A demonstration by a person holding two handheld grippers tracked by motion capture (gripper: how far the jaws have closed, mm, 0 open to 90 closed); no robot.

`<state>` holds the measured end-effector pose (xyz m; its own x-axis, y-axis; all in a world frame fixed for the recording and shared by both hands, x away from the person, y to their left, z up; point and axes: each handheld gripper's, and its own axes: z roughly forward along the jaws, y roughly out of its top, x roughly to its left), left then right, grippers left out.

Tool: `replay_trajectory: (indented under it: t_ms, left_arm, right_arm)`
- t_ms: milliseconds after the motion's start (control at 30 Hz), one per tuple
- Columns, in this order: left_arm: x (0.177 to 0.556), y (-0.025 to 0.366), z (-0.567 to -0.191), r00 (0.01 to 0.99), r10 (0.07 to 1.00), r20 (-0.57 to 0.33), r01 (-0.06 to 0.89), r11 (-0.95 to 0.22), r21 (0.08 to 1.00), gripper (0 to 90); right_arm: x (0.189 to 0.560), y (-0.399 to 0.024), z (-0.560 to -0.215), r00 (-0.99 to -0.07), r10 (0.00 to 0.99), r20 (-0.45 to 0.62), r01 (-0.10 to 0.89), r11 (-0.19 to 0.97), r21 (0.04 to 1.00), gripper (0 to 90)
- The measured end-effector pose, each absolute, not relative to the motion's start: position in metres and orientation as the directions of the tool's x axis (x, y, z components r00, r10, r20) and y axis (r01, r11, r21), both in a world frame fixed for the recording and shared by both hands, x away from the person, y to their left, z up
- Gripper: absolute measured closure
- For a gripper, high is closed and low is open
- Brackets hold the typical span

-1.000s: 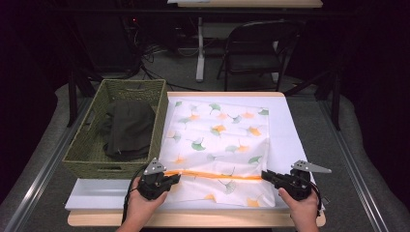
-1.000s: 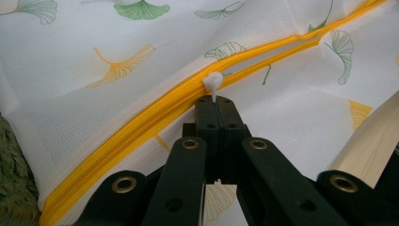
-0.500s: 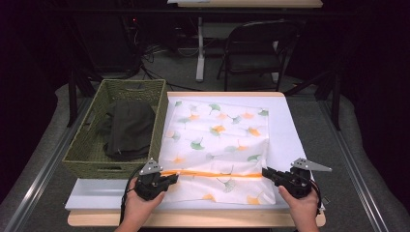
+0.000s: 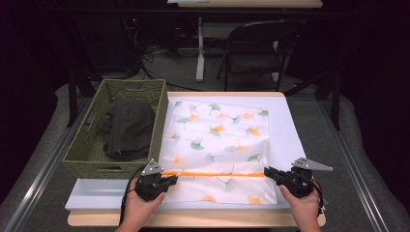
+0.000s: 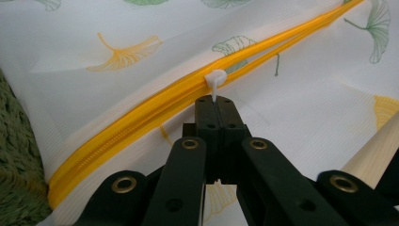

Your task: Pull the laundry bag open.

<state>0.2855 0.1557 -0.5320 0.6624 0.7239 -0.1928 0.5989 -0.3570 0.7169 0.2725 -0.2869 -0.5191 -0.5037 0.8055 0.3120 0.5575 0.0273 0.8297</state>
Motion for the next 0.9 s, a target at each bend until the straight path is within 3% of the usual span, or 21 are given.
replay_trajectory:
  t_ms: [200,700,900]
  left_arm:
    - [0.286,0.160,-0.532,0.638,0.746,-0.194,0.619,-0.345,0.706,90.0]
    - [0.279,0.198,-0.532,0.571,0.813,-0.114,0.635,-0.349,0.689,90.0]
    - [0.277,0.211,-0.532,0.537,0.828,-0.161,0.659,-0.292,0.693,90.0]
  right_arm:
    - [0.270,-0.288,-0.518,-0.492,0.830,0.261,0.545,0.060,0.836,85.5]
    - [0.273,-0.303,-0.522,-0.436,0.848,0.301,0.573,0.004,0.819,85.3]
    - [0.272,-0.305,-0.523,-0.428,0.848,0.313,0.578,-0.009,0.816,85.2]
